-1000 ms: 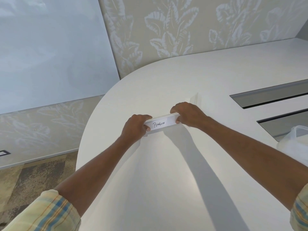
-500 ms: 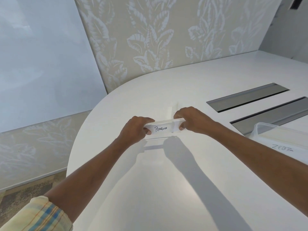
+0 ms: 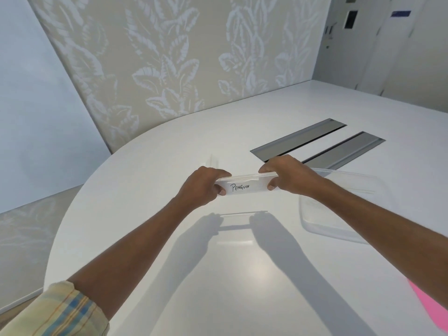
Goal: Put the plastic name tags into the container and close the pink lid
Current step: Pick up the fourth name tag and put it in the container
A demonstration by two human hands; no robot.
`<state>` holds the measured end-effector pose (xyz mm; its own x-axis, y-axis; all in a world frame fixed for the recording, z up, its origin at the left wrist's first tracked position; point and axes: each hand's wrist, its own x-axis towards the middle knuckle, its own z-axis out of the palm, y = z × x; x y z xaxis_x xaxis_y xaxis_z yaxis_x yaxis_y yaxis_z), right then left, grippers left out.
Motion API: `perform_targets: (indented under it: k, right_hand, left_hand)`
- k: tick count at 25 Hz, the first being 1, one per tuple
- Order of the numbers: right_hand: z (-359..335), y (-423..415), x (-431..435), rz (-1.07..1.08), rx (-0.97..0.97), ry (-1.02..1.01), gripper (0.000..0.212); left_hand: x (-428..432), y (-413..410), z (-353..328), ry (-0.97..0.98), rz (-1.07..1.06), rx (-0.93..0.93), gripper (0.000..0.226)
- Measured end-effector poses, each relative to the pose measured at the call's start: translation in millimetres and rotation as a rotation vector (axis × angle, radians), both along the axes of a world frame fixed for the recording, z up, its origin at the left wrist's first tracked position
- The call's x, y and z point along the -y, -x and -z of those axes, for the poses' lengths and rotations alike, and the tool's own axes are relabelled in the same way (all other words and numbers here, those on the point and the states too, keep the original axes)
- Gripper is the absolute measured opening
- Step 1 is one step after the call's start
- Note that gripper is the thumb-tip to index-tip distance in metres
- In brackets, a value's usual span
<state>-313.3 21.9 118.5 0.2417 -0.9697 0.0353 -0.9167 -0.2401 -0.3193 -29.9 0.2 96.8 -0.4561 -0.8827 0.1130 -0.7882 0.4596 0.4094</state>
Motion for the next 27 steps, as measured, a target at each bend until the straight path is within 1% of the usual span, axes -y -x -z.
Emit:
perform_targets:
  k: [4,9,14,16,21,27]
  right_hand:
    - [-7,48,-19,0.064,0.012,0.013,0.039]
    - [-12,109,-42,0.174,0.076,0.016,0.042]
    - [-13,166,-62,0.241,0.075,0.037,0.042]
    - [-12,187,-69,0.273,0.076,0.042,0.044]
    - [-7,227,-80,0.323,0.064,0.015,0.044]
    - [3,254,-78,0.331,0.022,-0.022,0.041]
  left_hand:
    - [-3,48,-10,0.015,0.094,0.015,0.054]
    - [-6,110,-16,0.030,0.180,-0.014,0.055]
    - [-6,171,-17,0.036,0.253,-0.002,0.047]
    - [-6,194,-16,0.024,0.277,-0.011,0.048]
    - [-2,241,-8,-0.002,0.295,-0.013,0.048]
    - [9,275,3,-0.019,0.319,0.016,0.049]
